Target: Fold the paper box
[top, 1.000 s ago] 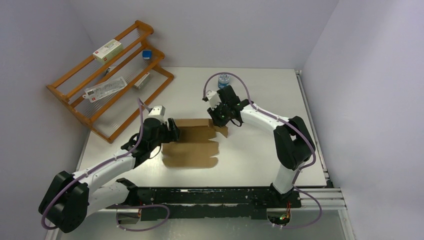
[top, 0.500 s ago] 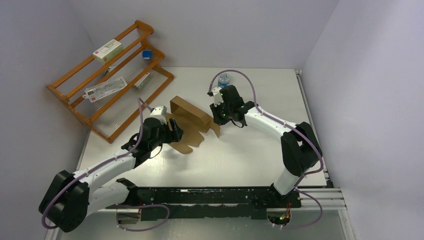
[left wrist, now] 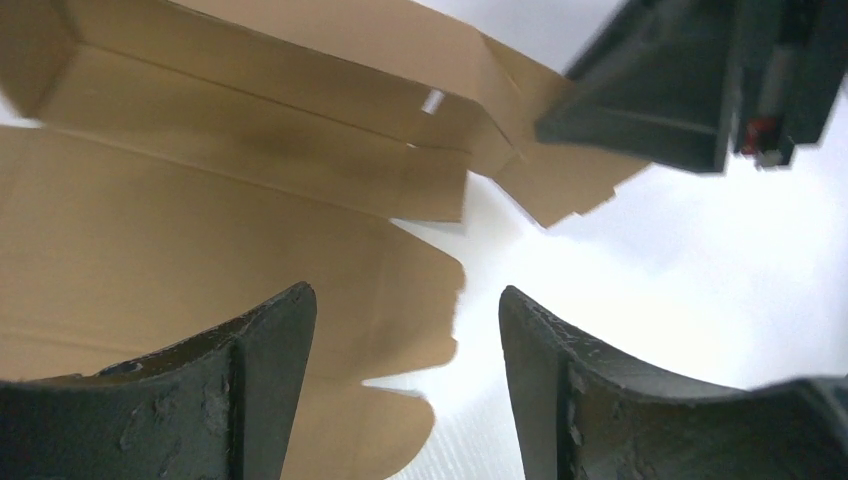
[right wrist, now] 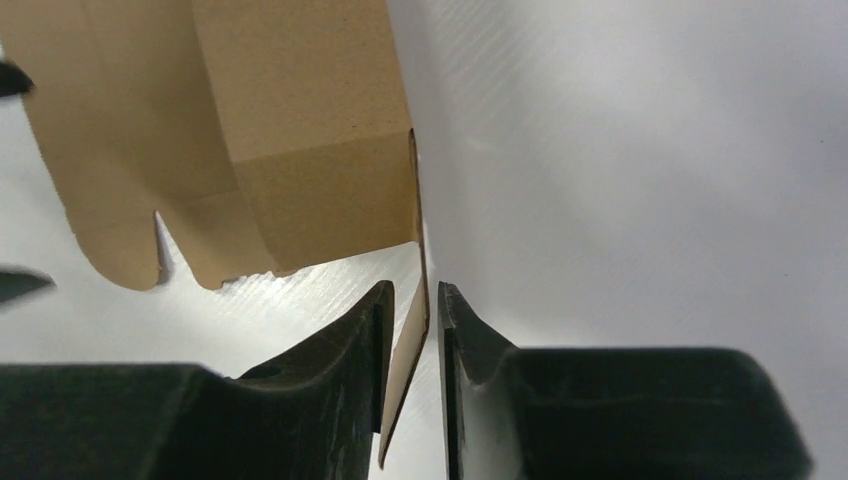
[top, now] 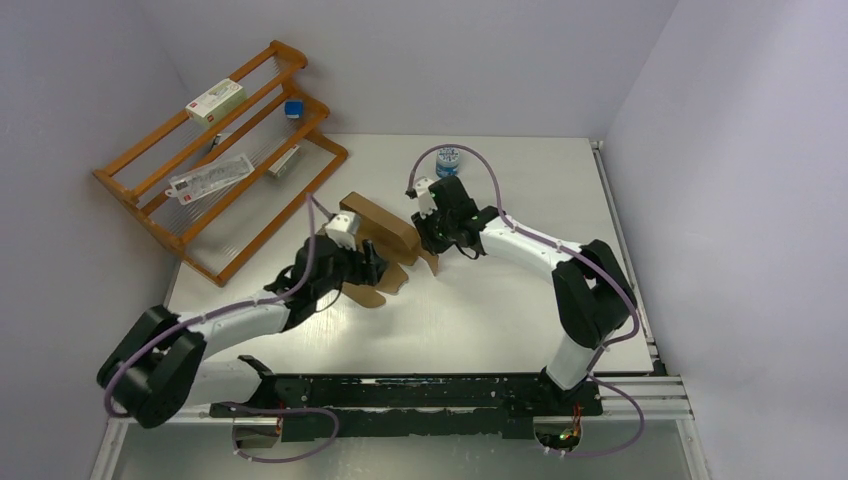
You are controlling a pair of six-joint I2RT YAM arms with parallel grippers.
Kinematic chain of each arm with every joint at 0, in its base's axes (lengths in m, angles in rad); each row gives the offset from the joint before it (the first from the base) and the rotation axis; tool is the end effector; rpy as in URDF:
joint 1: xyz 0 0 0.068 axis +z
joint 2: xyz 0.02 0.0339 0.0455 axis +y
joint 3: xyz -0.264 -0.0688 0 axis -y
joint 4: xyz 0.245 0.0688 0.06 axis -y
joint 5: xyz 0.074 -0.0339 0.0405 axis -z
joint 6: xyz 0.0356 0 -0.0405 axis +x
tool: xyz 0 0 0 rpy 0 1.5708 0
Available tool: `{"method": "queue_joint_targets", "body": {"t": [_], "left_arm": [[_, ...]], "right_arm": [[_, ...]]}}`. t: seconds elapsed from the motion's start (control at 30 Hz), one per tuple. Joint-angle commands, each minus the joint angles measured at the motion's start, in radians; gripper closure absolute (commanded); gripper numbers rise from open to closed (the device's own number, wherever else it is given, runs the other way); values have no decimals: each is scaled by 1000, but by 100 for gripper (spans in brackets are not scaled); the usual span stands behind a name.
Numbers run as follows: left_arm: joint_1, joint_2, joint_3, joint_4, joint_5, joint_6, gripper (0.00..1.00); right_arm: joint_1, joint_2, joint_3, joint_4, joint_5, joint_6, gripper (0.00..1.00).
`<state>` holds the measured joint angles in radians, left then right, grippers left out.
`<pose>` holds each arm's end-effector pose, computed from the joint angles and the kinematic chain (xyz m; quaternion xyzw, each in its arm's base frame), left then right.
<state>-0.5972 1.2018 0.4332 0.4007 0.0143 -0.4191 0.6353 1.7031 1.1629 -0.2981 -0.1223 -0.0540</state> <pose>0.2022 -0.1381 0.1931 0.0774 0.8209 -0.2805 0.4915 0.2944 0.2224 0.2194 -0.3355 0.8697 0.1571 0.3261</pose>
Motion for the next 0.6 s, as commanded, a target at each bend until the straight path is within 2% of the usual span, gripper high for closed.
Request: {"method": "queue_joint_targets", "body": {"t": [0.0,0.27,0.57], "left_arm": [[-95,109,26,178,-12,72,28],[-190,319,38,425,-151,139,27],[-261,529,92,584,-265,212,22]], "right_arm": [[3,30,21,32,36,-22,76],[2,38,29,14,21,-41,97],[13,27,20,15,-13,-43,100]]}}
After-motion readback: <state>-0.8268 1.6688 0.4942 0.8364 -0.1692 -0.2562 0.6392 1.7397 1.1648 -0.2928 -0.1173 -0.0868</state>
